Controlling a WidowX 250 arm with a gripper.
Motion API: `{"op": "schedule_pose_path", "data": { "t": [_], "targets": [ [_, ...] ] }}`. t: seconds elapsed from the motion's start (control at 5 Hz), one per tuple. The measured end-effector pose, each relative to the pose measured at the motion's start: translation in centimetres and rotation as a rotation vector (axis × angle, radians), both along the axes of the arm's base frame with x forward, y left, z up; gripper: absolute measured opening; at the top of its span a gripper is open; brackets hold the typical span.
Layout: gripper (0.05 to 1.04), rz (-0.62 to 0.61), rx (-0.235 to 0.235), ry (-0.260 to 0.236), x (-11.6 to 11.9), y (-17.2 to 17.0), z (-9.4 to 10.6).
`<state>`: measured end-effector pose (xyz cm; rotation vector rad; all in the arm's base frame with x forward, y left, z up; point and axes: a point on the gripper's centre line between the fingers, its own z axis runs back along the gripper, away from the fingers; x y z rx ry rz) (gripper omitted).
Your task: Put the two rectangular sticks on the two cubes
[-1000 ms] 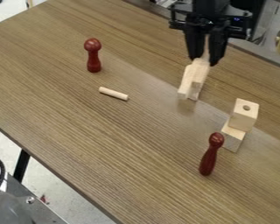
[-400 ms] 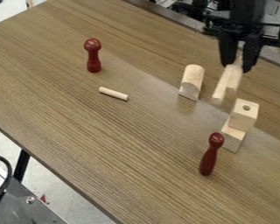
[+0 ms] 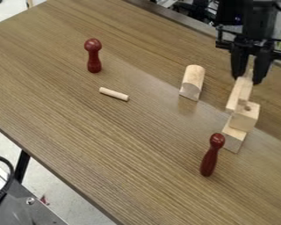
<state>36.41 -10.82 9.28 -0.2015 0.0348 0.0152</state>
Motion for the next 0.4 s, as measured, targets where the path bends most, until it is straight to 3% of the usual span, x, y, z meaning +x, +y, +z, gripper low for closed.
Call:
{"op": "schedule_pose_path", "data": {
  "t": [0.4],
  "targets": [
    [0.324, -0.008, 0.012, 0.003, -0.03, -0.89, -0.75]
  ]
}}
